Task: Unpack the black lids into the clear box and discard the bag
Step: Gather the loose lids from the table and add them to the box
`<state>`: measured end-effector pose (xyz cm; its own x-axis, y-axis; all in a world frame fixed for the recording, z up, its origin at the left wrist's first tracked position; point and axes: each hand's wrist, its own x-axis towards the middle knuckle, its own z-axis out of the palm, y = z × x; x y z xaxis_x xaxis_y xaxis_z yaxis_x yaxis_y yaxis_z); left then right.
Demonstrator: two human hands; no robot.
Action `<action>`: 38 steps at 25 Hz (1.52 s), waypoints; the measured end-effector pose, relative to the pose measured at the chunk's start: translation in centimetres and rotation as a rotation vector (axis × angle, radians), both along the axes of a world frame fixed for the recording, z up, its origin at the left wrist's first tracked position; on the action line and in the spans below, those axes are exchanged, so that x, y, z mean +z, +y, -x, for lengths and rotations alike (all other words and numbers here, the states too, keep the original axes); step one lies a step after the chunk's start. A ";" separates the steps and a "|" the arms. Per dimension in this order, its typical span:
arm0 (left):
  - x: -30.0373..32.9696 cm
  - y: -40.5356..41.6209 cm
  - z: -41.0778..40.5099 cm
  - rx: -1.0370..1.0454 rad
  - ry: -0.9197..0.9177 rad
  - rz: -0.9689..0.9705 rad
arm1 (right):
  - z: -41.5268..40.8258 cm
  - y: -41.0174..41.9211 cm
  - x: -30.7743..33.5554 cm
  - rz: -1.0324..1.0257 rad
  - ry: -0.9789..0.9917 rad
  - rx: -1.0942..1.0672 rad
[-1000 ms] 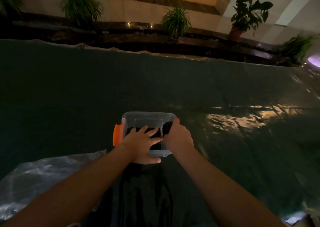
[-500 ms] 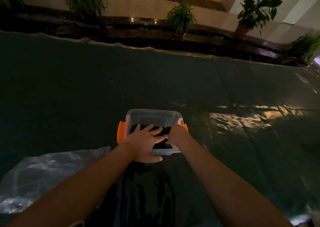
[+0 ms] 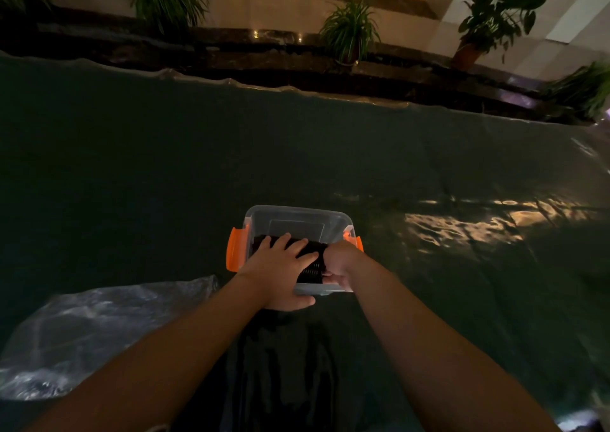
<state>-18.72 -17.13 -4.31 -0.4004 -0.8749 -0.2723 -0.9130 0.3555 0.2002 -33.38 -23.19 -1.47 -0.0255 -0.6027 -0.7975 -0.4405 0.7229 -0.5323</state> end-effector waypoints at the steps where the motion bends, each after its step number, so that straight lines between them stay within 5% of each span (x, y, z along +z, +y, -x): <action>1: 0.0 0.0 0.0 0.004 -0.008 -0.001 | -0.1 -0.1 0.0 -0.013 -0.030 -0.042; 20: -0.3 0.4 0.5 0.090 0.002 -0.005 | 0.6 -0.1 1.2 -0.129 -0.052 0.131; 25: 1.0 0.9 -0.1 0.117 -0.005 -0.004 | 1.0 0.7 1.8 0.208 0.272 0.530; 32: 3.5 2.7 -1.6 0.232 0.012 0.117 | 3.8 3.7 3.7 0.487 0.122 0.612; 38: 4.8 5.4 -3.1 0.375 0.025 0.178 | 5.4 6.5 4.9 0.791 0.285 0.779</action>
